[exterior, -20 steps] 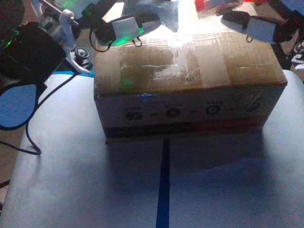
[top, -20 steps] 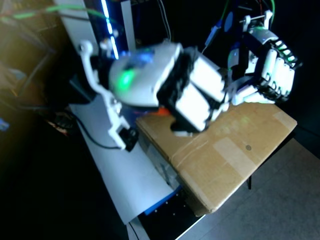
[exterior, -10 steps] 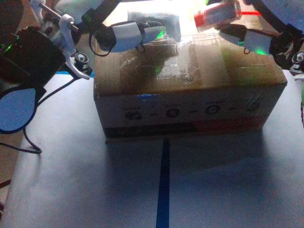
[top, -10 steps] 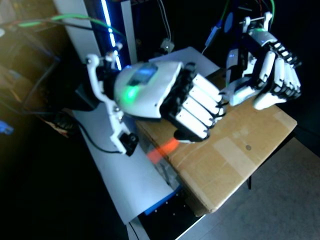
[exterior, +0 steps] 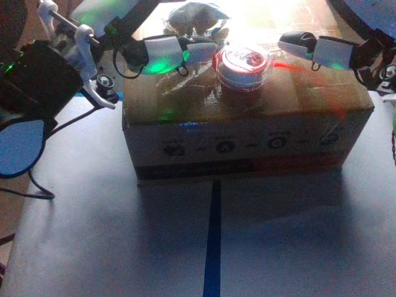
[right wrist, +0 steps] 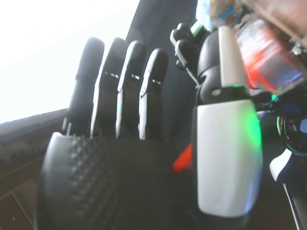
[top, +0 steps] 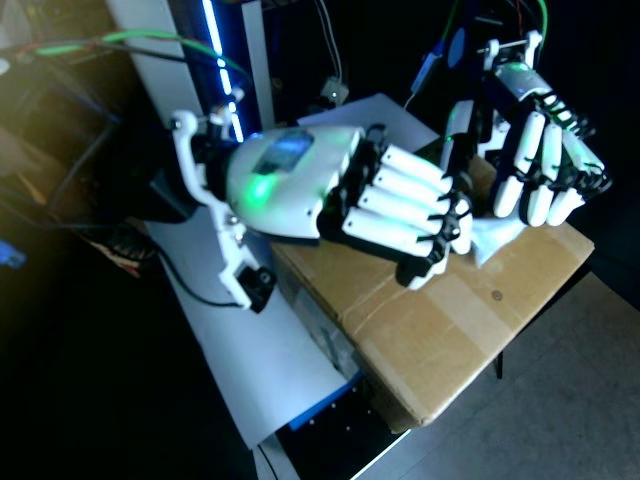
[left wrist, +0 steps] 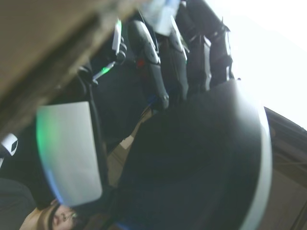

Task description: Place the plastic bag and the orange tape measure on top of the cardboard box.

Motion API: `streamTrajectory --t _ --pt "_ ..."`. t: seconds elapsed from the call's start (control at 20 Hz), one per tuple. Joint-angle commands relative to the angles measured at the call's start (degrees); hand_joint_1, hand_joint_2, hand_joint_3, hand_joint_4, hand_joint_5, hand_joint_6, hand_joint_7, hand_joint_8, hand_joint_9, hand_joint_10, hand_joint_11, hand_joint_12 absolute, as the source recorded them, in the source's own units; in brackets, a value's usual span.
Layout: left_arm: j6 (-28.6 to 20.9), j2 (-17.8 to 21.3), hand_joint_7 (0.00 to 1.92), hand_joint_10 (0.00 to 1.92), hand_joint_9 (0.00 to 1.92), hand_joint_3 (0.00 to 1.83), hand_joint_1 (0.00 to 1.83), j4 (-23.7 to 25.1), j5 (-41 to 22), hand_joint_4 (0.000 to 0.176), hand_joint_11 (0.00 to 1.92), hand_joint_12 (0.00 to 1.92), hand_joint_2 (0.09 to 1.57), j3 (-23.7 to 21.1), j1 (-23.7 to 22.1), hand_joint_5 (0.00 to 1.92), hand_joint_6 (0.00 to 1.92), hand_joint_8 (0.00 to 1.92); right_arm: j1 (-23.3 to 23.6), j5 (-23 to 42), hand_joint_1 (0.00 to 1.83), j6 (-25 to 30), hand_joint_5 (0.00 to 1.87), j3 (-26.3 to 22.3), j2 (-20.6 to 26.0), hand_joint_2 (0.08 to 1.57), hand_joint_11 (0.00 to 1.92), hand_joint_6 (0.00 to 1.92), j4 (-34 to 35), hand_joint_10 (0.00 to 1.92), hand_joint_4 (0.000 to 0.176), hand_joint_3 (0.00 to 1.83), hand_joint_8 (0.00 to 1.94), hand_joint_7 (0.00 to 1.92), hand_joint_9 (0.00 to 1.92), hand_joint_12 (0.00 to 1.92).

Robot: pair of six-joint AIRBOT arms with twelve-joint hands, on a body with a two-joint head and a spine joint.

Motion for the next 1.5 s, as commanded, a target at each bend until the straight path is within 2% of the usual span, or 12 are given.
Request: streamTrajectory --t 0.0,0.15,0.3,0.5,0.65,0.7,0.75,0.95,1.2,1.3,1.4,1.45 --pt "-0.5 0.2 0.51 0.86 0.10 0.00 1.08 1.3 7.7 0.000 0.00 1.63 1.04 0.0 -0.3 0.69 0.00 0.03 0.6 -7.0 1.13 0.2 0.55 0.0 0.1 0.95 0.33 0.54 -1.0 1.16 0.000 0.00 0.72 0.47 0.38 1.62" --pt "-1.0 1.4 0.43 0.73 0.09 0.00 1.08 1.3 9.6 0.000 0.00 1.56 1.03 -1.3 0.2 0.63 0.00 0.00 0.6 -7.4 1.04 0.2 0.30 -1.3 1.9 0.99 0.00 0.78 -1.3 1.30 0.000 0.01 1.08 0.18 0.13 1.66" --pt "-1.0 3.6 0.19 0.23 0.05 0.00 1.08 1.3 13.1 0.000 0.00 0.84 1.06 -3.4 1.2 0.39 0.00 0.00 0.4 -9.1 1.05 0.2 0.33 -3.5 4.9 0.97 0.00 0.20 -1.5 0.36 0.000 0.00 0.05 0.25 0.14 1.18" --pt "-0.9 7.0 0.18 0.02 0.15 0.00 1.01 1.3 17.5 0.027 0.00 0.81 1.02 -6.6 2.3 0.36 0.01 0.00 -1.1 -13.9 1.01 0.2 0.34 -7.4 8.6 0.98 0.00 0.37 -1.9 0.91 0.000 0.00 0.08 0.41 0.09 1.47" --pt "-0.9 9.9 0.24 0.03 0.21 0.00 0.99 1.3 21.5 0.010 0.00 0.97 1.01 -9.1 4.1 0.40 0.01 0.01 -3.0 -16.6 1.03 0.2 0.22 -10.2 11.0 0.99 0.00 0.71 -1.9 0.99 0.000 0.00 0.57 0.25 0.08 1.57" --pt "-0.8 10.9 0.28 0.03 0.26 0.00 0.99 1.3 22.9 0.043 0.00 1.13 1.02 -10.0 5.0 0.46 0.02 0.01 -4.1 -18.1 1.04 0.2 0.21 -11.3 11.8 1.01 0.00 0.71 -1.9 0.97 0.000 0.00 0.63 0.24 0.08 1.52" --pt "-0.8 11.3 0.21 0.01 0.18 0.00 1.04 1.3 23.5 0.000 0.00 0.93 1.02 -10.6 5.3 0.49 0.02 0.00 -4.8 -18.9 1.05 0.2 0.23 -12.0 12.3 1.00 0.00 0.71 -1.9 0.96 0.000 0.00 0.63 0.25 0.10 1.53" --pt "0.4 14.4 0.50 0.13 0.43 0.01 0.98 0.2 28.3 0.000 0.00 1.44 1.04 -14.1 9.6 0.58 0.03 0.04 -6.1 -19.8 1.12 0.2 0.37 -14.4 13.4 1.00 0.00 0.82 -1.8 1.10 0.000 0.00 0.80 0.33 0.15 1.67" --pt "1.8 17.7 0.85 1.03 0.59 0.00 1.14 -3.0 34.9 0.000 0.40 1.67 1.04 -17.5 15.3 0.79 0.31 0.37 -12.7 -27.5 0.97 0.7 0.47 -17.6 15.1 0.98 0.00 0.82 1.7 1.00 0.000 0.00 0.62 0.42 0.20 1.68" --pt "1.8 18.4 0.59 1.20 0.45 0.00 1.16 -6.2 39.1 0.000 0.36 1.73 1.03 -18.6 18.6 0.58 0.76 0.86 -19.1 -35.9 0.96 5.5 0.28 -18.5 15.5 0.98 0.05 0.92 5.6 1.07 0.000 0.00 0.74 0.37 0.25 1.68" --pt "1.6 18.9 0.42 1.07 0.28 0.00 1.10 -10.8 45.0 0.000 0.22 1.77 1.04 -19.6 23.1 0.37 0.80 0.73 -24.5 -42.7 1.03 9.9 0.06 -18.6 15.5 1.02 0.00 0.88 11.3 1.14 0.000 0.01 0.81 0.24 0.19 1.70" --pt "0.3 19.1 0.26 1.05 0.15 0.02 1.03 -12.9 47.7 0.000 0.08 1.76 1.09 -19.7 24.8 0.14 0.77 0.68 -25.2 -42.7 0.97 10.8 0.01 -18.6 15.3 1.05 0.00 0.70 13.1 1.02 0.030 0.01 0.71 0.18 0.14 1.60"
